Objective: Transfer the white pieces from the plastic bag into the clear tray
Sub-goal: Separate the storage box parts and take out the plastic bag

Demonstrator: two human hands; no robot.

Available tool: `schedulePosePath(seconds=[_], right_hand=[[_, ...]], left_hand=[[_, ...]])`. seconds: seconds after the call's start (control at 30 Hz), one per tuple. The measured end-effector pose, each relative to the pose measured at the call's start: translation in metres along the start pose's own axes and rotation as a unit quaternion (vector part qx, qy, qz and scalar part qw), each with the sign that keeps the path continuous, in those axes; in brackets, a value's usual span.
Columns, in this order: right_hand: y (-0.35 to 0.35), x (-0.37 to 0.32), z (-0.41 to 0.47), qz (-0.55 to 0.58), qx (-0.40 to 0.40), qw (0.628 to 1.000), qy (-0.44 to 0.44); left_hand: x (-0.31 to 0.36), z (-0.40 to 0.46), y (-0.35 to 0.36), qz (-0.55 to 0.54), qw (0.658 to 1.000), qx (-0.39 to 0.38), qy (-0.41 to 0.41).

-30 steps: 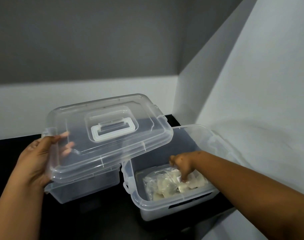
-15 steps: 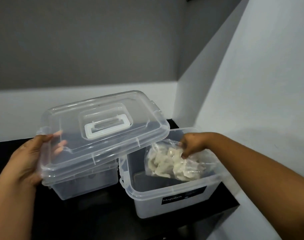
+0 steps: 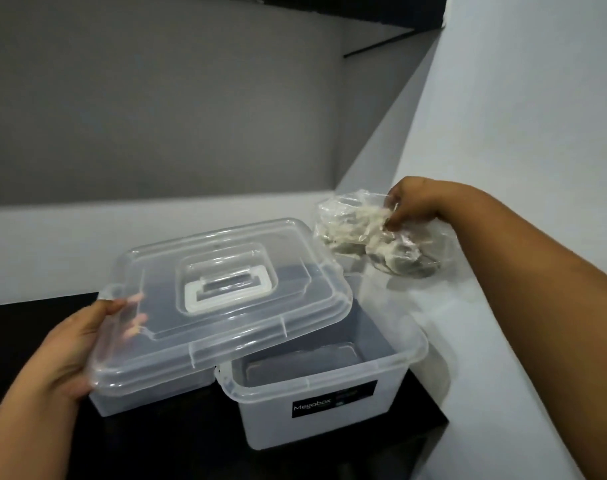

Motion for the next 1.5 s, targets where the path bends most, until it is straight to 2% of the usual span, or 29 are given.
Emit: schedulePosePath(seconds=[0.2, 0.37, 0.63, 0.83, 1.0, 1.13, 1.23, 1.5], right_hand=[[-0.017, -0.016, -0.013, -0.151, 0.078, 0.985, -0.004], [-0.025, -0.024, -0.024, -0.145, 0.12, 0.982, -0.013], [-0.013, -0.056, -0.034, 0.011, 0.037, 0.995, -0.092], [0.004, -0.059, -0.032, 0.077, -0.01, 0.992, -0.103], [0.016, -0.051, -0.033, 0.096, -0.037, 0.99, -0.098], [0.021, -0.048, -0.034, 0.086, -0.046, 0.991, -0.096], [0.024, -0.048, -0.035, 0.086, -0.048, 0.991, -0.093], [0.035, -0.052, -0.035, 0.091, -0.065, 0.99, -0.087]], left_hand=[[-0.02, -0.015, 0.03, 0.016, 1.0, 0.003, 0.001], [-0.018, -0.028, 0.023, -0.001, 1.0, 0.016, -0.003], [-0.036, -0.03, 0.079, 0.044, 0.999, 0.009, 0.004], [-0.055, -0.024, 0.1, 0.048, 0.998, 0.017, -0.027], [-0.056, -0.029, 0.111, 0.192, 0.979, 0.068, -0.013], [-0.058, -0.026, 0.114, 0.272, 0.959, 0.077, -0.017], [-0.062, -0.026, 0.124, 0.299, 0.952, 0.053, -0.036], [-0.071, -0.021, 0.127, 0.304, 0.949, 0.07, -0.052]])
Point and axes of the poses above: each hand's wrist, its own z-axis towards the middle knuckle, its own y-axis out of the palm, x = y × z, the point moved 3 cm from there along z, towards the middle knuckle, and after that the axes turned 3 degrees about z, right-handed, at the moved point
